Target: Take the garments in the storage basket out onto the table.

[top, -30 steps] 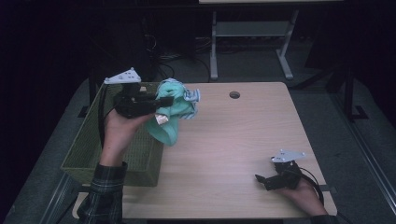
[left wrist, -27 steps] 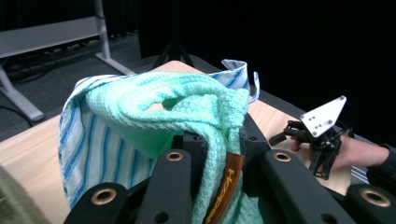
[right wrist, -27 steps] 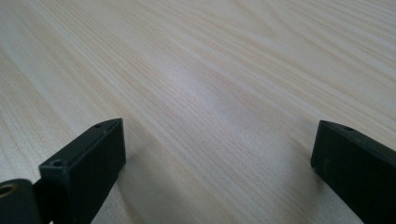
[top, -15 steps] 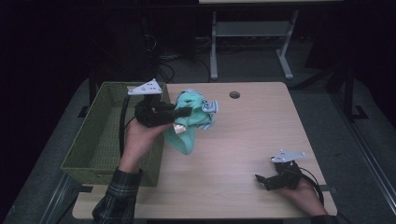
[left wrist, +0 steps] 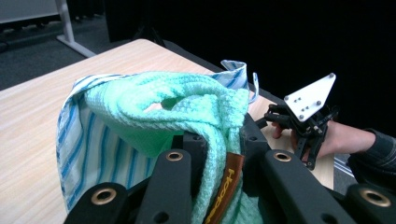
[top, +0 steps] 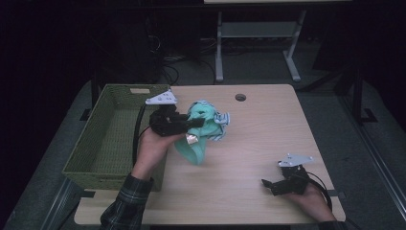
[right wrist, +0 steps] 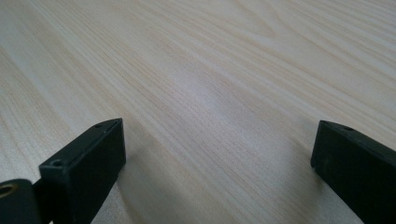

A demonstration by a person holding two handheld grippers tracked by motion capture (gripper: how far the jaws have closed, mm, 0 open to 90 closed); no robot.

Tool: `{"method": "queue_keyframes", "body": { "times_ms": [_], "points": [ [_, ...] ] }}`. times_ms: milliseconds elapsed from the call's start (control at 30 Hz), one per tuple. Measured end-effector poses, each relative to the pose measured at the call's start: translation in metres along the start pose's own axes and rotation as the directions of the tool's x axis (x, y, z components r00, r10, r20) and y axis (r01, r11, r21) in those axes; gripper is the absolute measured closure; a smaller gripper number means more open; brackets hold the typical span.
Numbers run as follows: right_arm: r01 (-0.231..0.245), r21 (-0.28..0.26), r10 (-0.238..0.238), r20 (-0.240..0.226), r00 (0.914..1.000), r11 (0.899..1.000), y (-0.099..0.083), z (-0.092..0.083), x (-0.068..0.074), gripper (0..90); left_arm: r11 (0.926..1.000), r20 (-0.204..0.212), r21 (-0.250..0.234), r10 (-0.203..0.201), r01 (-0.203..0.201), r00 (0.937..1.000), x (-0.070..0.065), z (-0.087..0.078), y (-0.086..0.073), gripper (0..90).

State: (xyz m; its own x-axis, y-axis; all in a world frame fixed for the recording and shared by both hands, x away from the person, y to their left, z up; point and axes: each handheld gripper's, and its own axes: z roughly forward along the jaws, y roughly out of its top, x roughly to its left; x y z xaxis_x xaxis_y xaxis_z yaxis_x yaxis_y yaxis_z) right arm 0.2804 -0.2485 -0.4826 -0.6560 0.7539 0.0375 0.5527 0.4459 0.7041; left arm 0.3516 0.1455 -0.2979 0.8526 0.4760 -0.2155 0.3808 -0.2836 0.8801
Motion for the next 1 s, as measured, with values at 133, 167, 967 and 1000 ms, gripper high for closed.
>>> {"method": "queue_keyframes", "body": {
  "times_ms": [133, 167, 967, 1000],
  "points": [
    [-0.003, 0.0, 0.003, -0.001, 1.0, 1.0, 0.0, 0.0, 0.0, 2.6, 0.9998, 0.011, 0.018, 0.008, -0.008, 0.9999, -0.002, 0.011, -0.003, 77.5],
    [-0.003, -0.001, 0.003, -0.001, 1.0, 1.0, 0.0, 0.0, 0.0, 2.6, 0.9996, 0.018, 0.026, 0.007, -0.008, 0.9998, -0.002, 0.014, -0.004, 77.5],
    [-0.004, -0.001, 0.004, -0.001, 1.0, 1.0, 0.0, 0.0, 0.0, 2.7, 0.9913, 0.105, 0.126, 0.025, -0.038, 0.9942, -0.023, 0.081, -0.026, 77.3],
    [-0.004, -0.001, 0.004, -0.001, 1.0, 1.0, 0.0, 0.0, 0.0, 2.7, 0.9913, 0.105, 0.126, 0.025, -0.038, 0.9942, -0.023, 0.081, -0.026, 77.2]
  ]
}}
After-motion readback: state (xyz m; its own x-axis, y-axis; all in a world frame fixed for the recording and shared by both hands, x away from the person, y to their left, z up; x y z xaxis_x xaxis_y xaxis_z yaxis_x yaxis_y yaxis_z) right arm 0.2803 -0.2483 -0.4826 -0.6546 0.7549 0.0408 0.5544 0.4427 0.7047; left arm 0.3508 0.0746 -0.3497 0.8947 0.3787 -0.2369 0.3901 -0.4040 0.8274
